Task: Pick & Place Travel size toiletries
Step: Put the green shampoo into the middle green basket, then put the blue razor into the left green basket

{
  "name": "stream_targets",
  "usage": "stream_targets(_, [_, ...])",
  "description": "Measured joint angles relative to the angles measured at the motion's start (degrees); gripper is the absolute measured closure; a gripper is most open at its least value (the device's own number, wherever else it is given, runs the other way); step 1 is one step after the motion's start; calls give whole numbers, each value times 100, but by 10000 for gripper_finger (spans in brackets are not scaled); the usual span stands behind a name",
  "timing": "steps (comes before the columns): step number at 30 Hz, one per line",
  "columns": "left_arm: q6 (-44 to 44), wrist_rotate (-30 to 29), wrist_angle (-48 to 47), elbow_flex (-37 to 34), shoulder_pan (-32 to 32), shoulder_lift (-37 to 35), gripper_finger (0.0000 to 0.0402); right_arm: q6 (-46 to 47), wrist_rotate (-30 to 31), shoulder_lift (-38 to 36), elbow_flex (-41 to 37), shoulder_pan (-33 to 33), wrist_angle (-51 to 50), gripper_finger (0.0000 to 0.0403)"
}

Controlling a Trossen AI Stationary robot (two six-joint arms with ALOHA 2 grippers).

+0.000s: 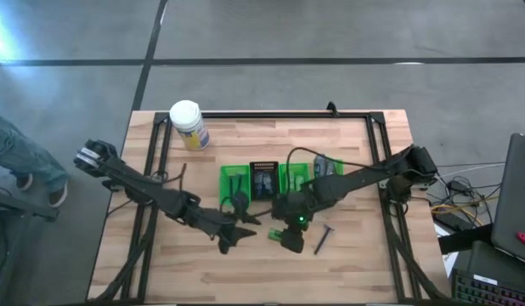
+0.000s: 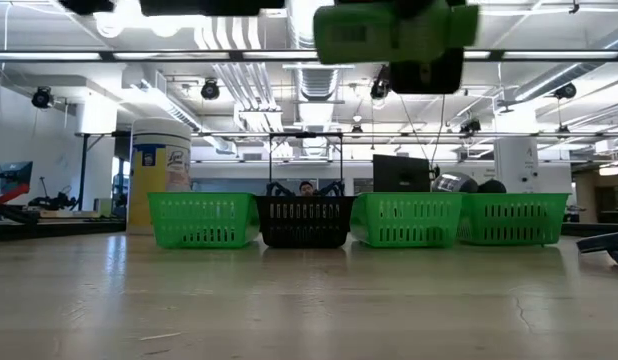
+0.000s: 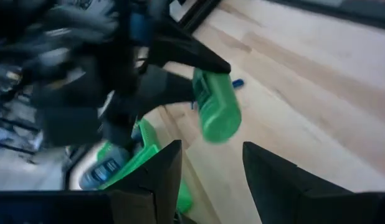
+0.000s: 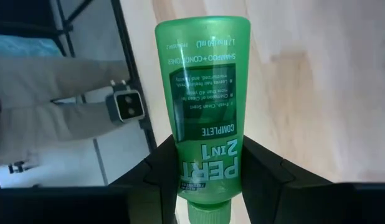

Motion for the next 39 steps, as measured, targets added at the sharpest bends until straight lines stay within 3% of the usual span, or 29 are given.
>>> stream_targets(4, [128, -10, 16, 200, -13, 285, 227, -44, -15, -8, 194, -90, -59, 284])
stream_targets(7, [-47, -372, -21, 209, -17, 336, 227, -131, 17, -10, 208, -89, -378, 280])
stream_targets(10, [-386, -823, -183, 113, -13, 138, 227, -228, 244, -23, 165, -84, -967, 277])
stream_targets(13, [-862, -890, -486, 41, -15, -170, 227, -294, 393, -46, 101, -91, -1112, 283])
stream_targets(16, [-1471, -884, -1011, -17, -22, -467, 227, -223, 921, -127, 40, -165, -1515, 285])
stream_targets(19, [-2386, -895, -1702, -31, -68, -718, 227, 242, 1456, -228, -181, -482, -1823, 279])
stream_targets(23, [-3678, -979, -2627, -36, -188, -941, 227, 1210, 1904, -355, -658, -1197, -1455, 273])
stream_targets(28, [-4284, -1279, -2990, -36, -433, -1097, 227, 2218, 2112, -277, -947, -1767, -792, 271])
stream_targets(39, [-4410, -1360, -2986, -36, -667, -1153, 227, 2813, 3152, -322, -811, -1571, -913, 165])
